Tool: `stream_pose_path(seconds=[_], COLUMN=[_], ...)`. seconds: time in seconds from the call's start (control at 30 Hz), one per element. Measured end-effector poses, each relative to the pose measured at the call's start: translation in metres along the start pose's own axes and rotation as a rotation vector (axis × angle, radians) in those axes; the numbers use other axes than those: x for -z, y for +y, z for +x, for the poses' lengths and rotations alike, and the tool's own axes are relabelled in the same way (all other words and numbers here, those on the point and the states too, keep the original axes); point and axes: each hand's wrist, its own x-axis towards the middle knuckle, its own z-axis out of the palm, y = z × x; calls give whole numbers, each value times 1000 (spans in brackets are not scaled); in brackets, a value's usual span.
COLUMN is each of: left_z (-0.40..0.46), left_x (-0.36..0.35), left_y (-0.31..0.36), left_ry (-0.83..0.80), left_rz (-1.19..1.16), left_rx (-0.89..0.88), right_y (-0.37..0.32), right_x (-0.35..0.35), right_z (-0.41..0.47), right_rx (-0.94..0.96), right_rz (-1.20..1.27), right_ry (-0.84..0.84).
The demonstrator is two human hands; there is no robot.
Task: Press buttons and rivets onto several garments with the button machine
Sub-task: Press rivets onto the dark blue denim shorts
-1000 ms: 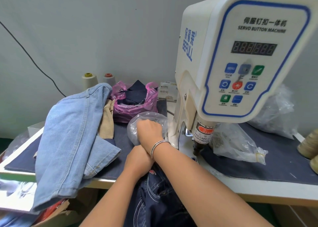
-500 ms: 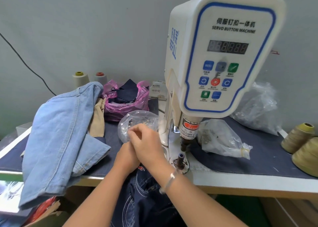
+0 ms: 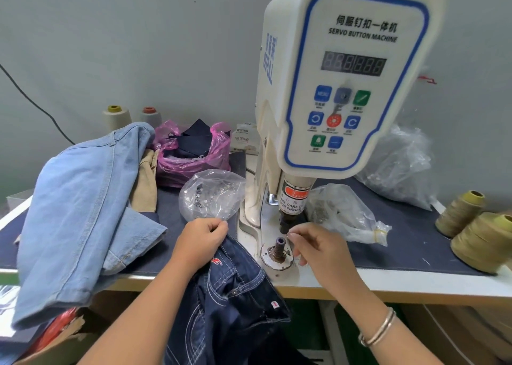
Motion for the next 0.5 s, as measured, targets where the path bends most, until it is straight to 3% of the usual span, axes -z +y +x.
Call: stream_pose_path(seconds=[0.23, 0.5], left_z=[-1, -2], left_x=[1, 2], left_y=[1, 4], left_ry=[0, -7], left_rz=[-12, -23], left_rx=[4, 8], right_y=[7, 7], right_x=[-8, -6], right_z=[5, 4], right_rx=[26, 191], right_rz=[-77, -293], right_ry=[-41, -16])
